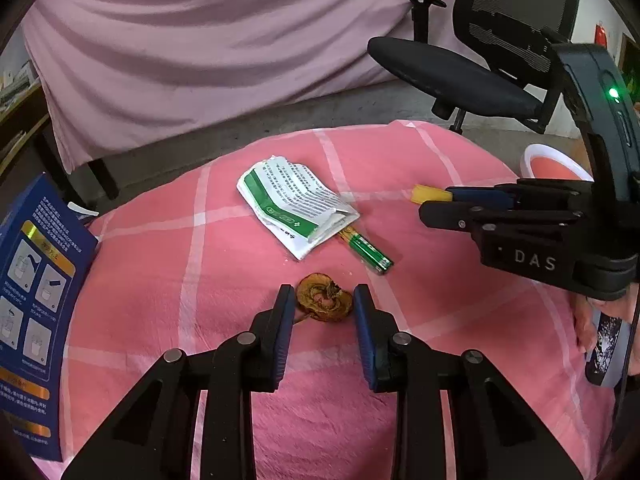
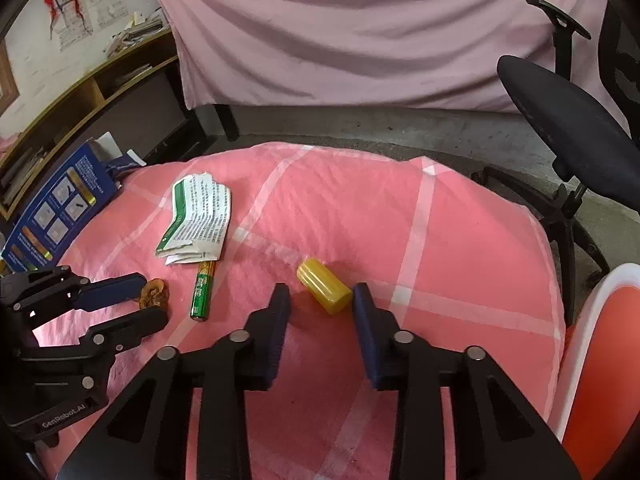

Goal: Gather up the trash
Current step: 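Grasp the walnut shell with the left gripper while the right grasps the yellow cap, then lift the walnut shell and yellow cap in both grippers and carry them over the bin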

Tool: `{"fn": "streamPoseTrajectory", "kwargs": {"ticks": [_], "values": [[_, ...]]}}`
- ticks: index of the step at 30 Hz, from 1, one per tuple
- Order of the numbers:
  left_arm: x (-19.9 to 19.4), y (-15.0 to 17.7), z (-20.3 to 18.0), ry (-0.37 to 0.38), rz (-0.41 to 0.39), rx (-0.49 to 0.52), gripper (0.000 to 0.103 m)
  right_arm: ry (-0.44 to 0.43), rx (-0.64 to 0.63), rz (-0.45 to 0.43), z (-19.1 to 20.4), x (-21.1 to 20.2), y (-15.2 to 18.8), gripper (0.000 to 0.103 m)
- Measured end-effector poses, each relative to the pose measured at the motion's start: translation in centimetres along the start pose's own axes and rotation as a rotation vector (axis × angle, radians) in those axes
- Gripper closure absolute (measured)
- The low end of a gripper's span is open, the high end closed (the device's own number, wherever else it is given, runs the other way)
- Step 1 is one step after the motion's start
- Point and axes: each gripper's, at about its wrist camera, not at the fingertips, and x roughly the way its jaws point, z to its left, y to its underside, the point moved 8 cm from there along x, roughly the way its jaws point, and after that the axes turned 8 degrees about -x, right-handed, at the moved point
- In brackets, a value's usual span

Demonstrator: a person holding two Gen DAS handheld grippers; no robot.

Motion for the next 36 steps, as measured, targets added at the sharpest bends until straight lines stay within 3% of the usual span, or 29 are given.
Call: {"fn": "streamPoseTrajectory", "kwargs": {"ticks": [2, 11, 17, 26, 36], "values": [[-0.3, 0.2, -0.1, 0.000, -0.013, 0.002, 0.078, -0.007, -0.003, -0.002, 0.2, -0.1, 0.1, 0.088], [-1.7, 0.3, 1.3, 0.001, -0.050, -0.106, 0.078, -0.020, -0.015, -0.029, 0.8, -0.8, 0.1, 0.088], [-3.7, -0.3, 2.3, -0.013, -0.127, -0.173, 0.078, -0.028, -0.031, -0.115, 1.2, -3.0, 0.0, 0.089], [-8.9, -3.0, 0.5, 0.023, -0.349, -0.214, 0.078, 0.016, -0.060, -0.416, 2.2, -10.4, -0.4, 0.089], [-15.1, -6.8, -6.3, 0.111, -0.585, -0.097, 0.078, 0.181, -0.026, -0.753, -0.8, -21.0, 0.1, 0.089]]}}
